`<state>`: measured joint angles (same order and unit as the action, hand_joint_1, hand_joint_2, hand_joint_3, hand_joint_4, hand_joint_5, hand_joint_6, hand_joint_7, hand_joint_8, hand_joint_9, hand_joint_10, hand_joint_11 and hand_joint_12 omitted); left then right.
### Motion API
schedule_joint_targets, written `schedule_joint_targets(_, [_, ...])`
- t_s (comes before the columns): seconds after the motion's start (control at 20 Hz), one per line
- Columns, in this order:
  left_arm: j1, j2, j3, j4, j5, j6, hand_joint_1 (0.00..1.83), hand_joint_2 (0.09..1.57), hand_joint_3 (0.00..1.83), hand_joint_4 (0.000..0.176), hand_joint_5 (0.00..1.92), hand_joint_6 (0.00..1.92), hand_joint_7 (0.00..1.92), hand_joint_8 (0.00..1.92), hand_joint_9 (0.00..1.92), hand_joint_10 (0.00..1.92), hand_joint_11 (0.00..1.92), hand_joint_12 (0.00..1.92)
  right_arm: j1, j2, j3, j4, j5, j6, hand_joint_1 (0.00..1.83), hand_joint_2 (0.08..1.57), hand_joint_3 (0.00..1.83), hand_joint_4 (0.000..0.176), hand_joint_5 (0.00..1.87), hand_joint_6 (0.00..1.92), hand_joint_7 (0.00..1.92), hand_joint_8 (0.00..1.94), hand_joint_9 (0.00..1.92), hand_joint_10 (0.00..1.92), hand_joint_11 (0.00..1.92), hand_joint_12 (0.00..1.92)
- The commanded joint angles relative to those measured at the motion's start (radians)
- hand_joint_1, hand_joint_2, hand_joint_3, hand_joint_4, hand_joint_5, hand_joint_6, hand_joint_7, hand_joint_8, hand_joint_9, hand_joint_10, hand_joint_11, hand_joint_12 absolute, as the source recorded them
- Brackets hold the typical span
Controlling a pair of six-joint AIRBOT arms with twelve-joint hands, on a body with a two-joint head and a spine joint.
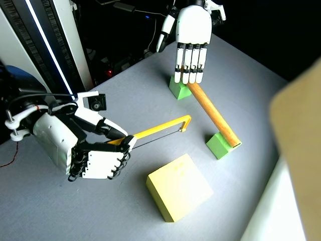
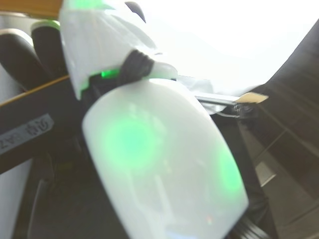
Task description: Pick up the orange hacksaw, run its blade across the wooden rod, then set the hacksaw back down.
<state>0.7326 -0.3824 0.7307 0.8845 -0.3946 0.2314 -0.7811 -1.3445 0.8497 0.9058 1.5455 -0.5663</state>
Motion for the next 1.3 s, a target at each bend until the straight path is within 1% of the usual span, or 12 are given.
schedule_joint_targets(0.0, [-0.018, 0.001, 0.011, -0.036, -0.069, 0.0, 0.0, 1.25, 0.0, 0.0, 0.07, 0.0, 0.06, 0.0, 0.04, 0.0, 0.0, 0.22, -0.002, -0.006, 0.012, -0.093, 0.127, 0.036, 1.38, 1.12, 0.0, 0.0, 0.87, 0.97, 0.96, 1.04, 0.96, 1.22, 0.85, 1.23])
schedule_joint_targets(0.4, [-0.046, -0.03, 0.051, -0.074, -0.152, 0.011, 0.0, 1.25, 0.0, 0.0, 0.04, 0.0, 0.04, 0.0, 0.03, 0.0, 0.0, 0.18, -0.049, -0.11, 0.097, -0.093, 0.136, 0.093, 1.37, 1.14, 0.0, 0.0, 0.82, 1.08, 0.89, 1.11, 0.96, 1.21, 0.83, 1.19])
schedule_joint_targets(0.45, [-0.042, -0.031, 0.053, -0.079, -0.162, 0.011, 0.0, 1.25, 0.0, 0.0, 0.06, 0.0, 0.05, 0.0, 0.04, 0.0, 0.0, 0.22, -0.054, -0.116, 0.101, -0.093, 0.135, 0.095, 1.24, 1.17, 0.0, 0.0, 0.8, 1.15, 0.94, 1.14, 0.95, 0.86, 0.8, 1.19])
schedule_joint_targets(0.5, [-0.034, -0.036, 0.062, -0.08, -0.188, 0.018, 0.0, 1.25, 0.0, 0.0, 0.06, 0.0, 0.06, 0.0, 0.04, 0.0, 0.0, 0.23, -0.066, -0.121, 0.101, -0.093, 0.131, 0.102, 1.21, 1.19, 0.0, 0.0, 0.75, 1.25, 0.94, 1.16, 0.96, 0.64, 0.76, 1.19])
schedule_joint_targets(0.55, [-0.025, -0.04, 0.071, -0.08, -0.225, 0.027, 0.0, 1.25, 0.0, 0.0, 0.06, 0.0, 0.06, 0.0, 0.04, 0.0, 0.0, 0.23, -0.076, -0.124, 0.102, -0.093, 0.131, 0.107, 1.11, 1.22, 0.0, 0.0, 0.75, 1.31, 0.79, 0.61, 0.88, 0.48, 0.63, 1.22])
schedule_joint_targets(0.6, [-0.021, -0.043, 0.082, -0.08, -0.256, 0.028, 0.0, 1.25, 0.0, 0.0, 0.06, 0.0, 0.06, 0.0, 0.04, 0.0, 0.0, 0.23, -0.089, -0.128, 0.102, -0.093, 0.132, 0.116, 1.08, 1.23, 0.0, 0.0, 0.75, 1.32, 0.73, 0.29, 0.77, 0.35, 0.49, 1.27])
schedule_joint_targets(0.65, [-0.018, -0.045, 0.089, -0.08, -0.274, 0.028, 0.0, 1.25, 0.0, 0.0, 0.06, 0.0, 0.06, 0.0, 0.04, 0.0, 0.0, 0.23, -0.096, -0.129, 0.102, -0.093, 0.136, 0.119, 0.99, 1.19, 0.0, 0.0, 0.6, 0.66, 0.69, 0.14, 0.7, 0.26, 0.39, 1.28])
schedule_joint_targets(0.7, [-0.013, -0.047, 0.099, -0.082, -0.3, 0.028, 0.0, 1.25, 0.0, 0.0, 0.05, 0.0, 0.05, 0.0, 0.04, 0.0, 0.0, 0.2, -0.108, -0.13, 0.102, -0.093, 0.143, 0.121, 0.89, 1.17, 0.0, 0.0, 0.56, 0.28, 0.63, 0.05, 0.62, 0.15, 0.26, 1.27])
schedule_joint_targets(0.75, [-0.011, -0.048, 0.104, -0.083, -0.319, 0.028, 0.0, 1.25, 0.0, 0.0, 0.06, 0.01, 0.06, 0.01, 0.05, 0.0, 0.0, 0.19, -0.114, -0.13, 0.102, -0.093, 0.145, 0.122, 0.74, 1.18, 0.0, 0.0, 0.5, 0.1, 0.54, 0.01, 0.54, 0.06, 0.15, 1.23])
schedule_joint_targets(0.9, [-0.011, -0.054, 0.121, -0.084, -0.436, 0.03, 0.0, 1.24, 0.0, 0.0, 0.07, 0.0, 0.06, 0.0, 0.04, 0.0, 0.0, 0.21, -0.123, -0.13, 0.101, -0.103, 0.148, 0.124, 0.52, 1.06, 0.0, 0.0, 0.28, 0.0, 0.28, 0.0, 0.31, 0.0, 0.01, 1.05])
schedule_joint_targets(1.1, [-0.007, -0.068, 0.126, -0.084, -0.521, 0.03, 0.0, 1.24, 0.0, 0.0, 0.08, 0.0, 0.05, 0.0, 0.03, 0.0, 0.0, 0.22, -0.11, -0.121, 0.101, -0.181, 0.135, 0.093, 0.44, 0.93, 0.0, 0.0, 0.05, 0.0, 0.06, 0.0, 0.12, 0.0, 0.0, 0.68])
schedule_joint_targets(1.25, [-0.012, -0.076, 0.133, -0.083, -0.582, 0.033, 0.0, 1.24, 0.0, 0.0, 0.09, 0.0, 0.05, 0.0, 0.03, 0.0, 0.0, 0.25, -0.074, -0.083, 0.094, -0.258, 0.055, 0.069, 0.37, 0.92, 0.0, 0.0, 0.05, 0.0, 0.07, 0.0, 0.13, 0.01, 0.0, 0.74])
